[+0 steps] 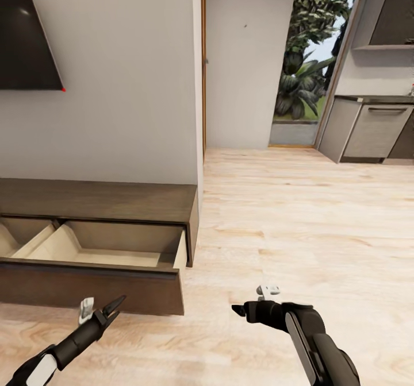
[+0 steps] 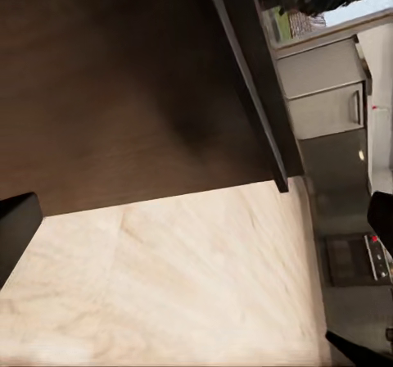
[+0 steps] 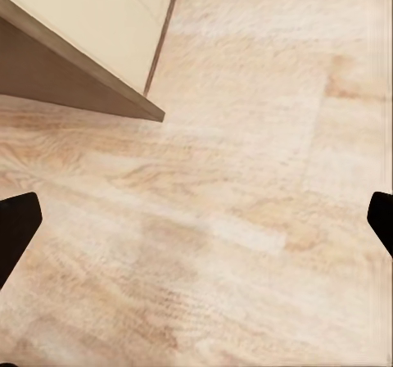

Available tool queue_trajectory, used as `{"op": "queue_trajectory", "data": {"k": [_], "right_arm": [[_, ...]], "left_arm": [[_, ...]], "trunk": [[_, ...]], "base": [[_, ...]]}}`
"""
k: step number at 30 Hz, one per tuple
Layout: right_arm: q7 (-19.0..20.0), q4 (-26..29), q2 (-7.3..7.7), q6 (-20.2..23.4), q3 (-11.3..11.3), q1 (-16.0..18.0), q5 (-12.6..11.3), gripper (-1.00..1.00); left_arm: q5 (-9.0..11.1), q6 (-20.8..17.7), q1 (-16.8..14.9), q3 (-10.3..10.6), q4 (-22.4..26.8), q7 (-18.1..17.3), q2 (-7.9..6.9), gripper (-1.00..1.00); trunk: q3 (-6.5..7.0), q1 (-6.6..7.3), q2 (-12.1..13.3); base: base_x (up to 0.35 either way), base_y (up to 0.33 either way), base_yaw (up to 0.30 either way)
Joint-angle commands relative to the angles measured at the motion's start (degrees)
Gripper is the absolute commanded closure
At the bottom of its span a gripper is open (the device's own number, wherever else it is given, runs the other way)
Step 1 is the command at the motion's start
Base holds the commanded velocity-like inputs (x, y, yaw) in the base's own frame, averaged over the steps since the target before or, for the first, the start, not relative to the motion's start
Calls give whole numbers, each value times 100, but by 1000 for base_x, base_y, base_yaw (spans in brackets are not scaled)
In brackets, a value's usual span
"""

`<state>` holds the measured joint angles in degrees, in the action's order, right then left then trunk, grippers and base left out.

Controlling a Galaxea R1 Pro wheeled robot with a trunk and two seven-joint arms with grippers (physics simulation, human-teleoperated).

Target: Place each of the two pumpkins and all three candles from the living room inside a cabinet in the living room (use any cabinet), then make sure every cabinet is closed, and position the cauldron so it is next to a table in the living room.

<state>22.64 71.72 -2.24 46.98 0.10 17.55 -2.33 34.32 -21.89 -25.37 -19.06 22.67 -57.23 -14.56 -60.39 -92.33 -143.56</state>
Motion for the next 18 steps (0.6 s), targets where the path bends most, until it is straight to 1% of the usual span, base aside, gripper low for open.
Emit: {"op": "queue_trajectory", "data": {"k": [1, 2, 3, 6, 9, 10, 12, 13, 15, 18], "right_arm": [[-53, -14, 1, 34, -3, 3, -22, -100], [-160, -55, 10, 36, -3, 3, -24, -100], [-217, -79, 16, 35, -2, 3, -23, -100], [-411, -208, 30, 20, -1, 3, -27, -100], [-486, -318, 38, 8, -1, 0, -29, -100], [-512, -371, 50, 3, -1, -2, -30, -100], [-540, -427, 111, -3, -1, -5, -32, -100], [-544, -436, 135, -3, -1, -5, -32, -100], [-558, -459, 227, -4, -2, -10, -33, -100], [-564, -475, 274, -5, -2, -12, -35, -100]], "left_arm": [[-27, -48, -3, -14, -4, 3, -2, -100], [-98, -38, -3, -19, -5, 49, -5, -100], [-123, -36, -3, -21, -6, 74, -7, -100], [-182, -25, -3, -25, -7, 223, -9, -100], [-206, -21, -3, -26, -8, 373, -10, -100], [-215, -20, -3, -27, -8, 484, -11, -100], [-225, -18, -3, -26, -7, 698, -11, -100], [-227, -18, -3, -24, -7, 744, -11, -100], [-233, -18, -3, -17, -8, 902, -11, -100], [-238, -18, -3, -9, -28, 1038, -8, -100]], "trunk": [[18, 4, 0], [40, 6, 1], [62, 9, 2], [128, 16, 6], [195, 24, 10], [217, 27, 12], [261, 32, 14], [284, 35, 16], [328, 40, 18], [394, 47, 22]], "base": [[0, 0, 0], [0, 0, 0], [0, 0, 0], [0, 0, 0], [0, 0, 0], [0, 0, 0], [0, 0, 0], [0, 0, 0], [0, 0, 0], [0, 0, 0]]}}
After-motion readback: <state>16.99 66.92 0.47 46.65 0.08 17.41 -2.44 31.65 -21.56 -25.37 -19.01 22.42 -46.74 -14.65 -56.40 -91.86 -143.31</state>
